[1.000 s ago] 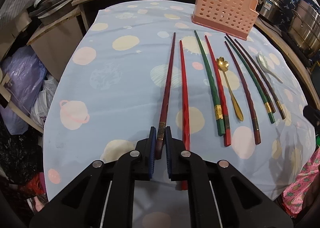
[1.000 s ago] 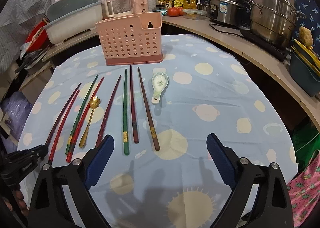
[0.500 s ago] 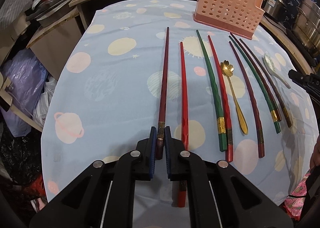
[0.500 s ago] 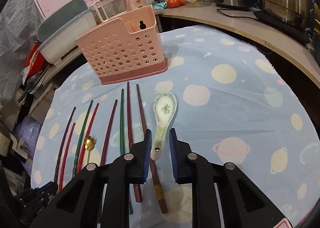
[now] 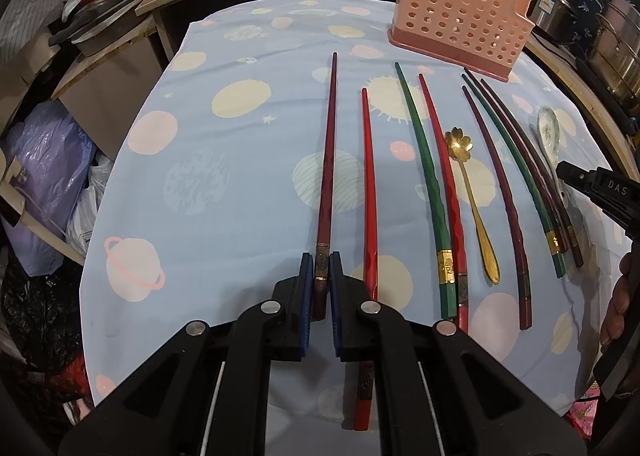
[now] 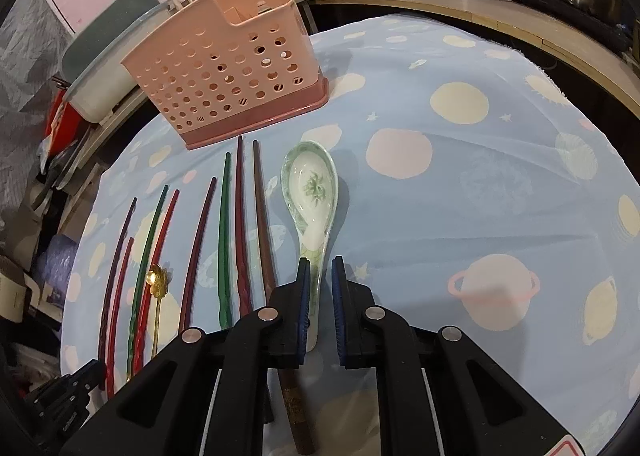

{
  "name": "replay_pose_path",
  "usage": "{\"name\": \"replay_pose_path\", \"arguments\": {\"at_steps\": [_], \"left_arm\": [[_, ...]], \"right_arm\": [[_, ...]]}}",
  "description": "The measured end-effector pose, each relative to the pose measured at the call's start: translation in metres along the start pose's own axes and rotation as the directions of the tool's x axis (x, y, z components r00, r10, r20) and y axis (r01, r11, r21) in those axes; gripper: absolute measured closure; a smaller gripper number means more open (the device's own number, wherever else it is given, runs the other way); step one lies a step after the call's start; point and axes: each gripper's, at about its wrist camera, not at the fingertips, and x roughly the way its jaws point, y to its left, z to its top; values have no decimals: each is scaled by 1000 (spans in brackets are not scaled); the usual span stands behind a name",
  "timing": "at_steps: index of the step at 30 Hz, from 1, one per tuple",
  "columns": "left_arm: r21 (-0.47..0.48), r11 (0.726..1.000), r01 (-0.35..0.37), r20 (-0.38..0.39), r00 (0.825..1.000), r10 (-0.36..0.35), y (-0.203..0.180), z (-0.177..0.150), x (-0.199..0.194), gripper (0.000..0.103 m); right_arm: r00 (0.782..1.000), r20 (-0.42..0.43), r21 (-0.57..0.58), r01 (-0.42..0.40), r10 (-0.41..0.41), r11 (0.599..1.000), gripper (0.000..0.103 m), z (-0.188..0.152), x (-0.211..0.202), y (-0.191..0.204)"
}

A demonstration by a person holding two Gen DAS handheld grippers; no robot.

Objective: Organize utensils
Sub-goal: 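Grasp the white ceramic spoon with the right tool while the left tool holds the chopstick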

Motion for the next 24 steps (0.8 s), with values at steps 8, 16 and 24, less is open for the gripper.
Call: {"name": "replay_pose_path", "arguments": {"at_steps": [8,16,24], "left_arm": [[-6,1000,5,8,1000,-5,0,-2,0,95],[-20,999,38,5,999,-38,5,-6,-6,96],[-24,998,49,47,998,-48,8,-14,-33,96]], "right_arm": [[1000,-2,-30,7,-7,1000,93,-5,6,8],[1000,24,-20,5,-5,1000,96,-7,-13,2],[996,92,-13,5,-3,1000,96,-8,-53,-3]]}}
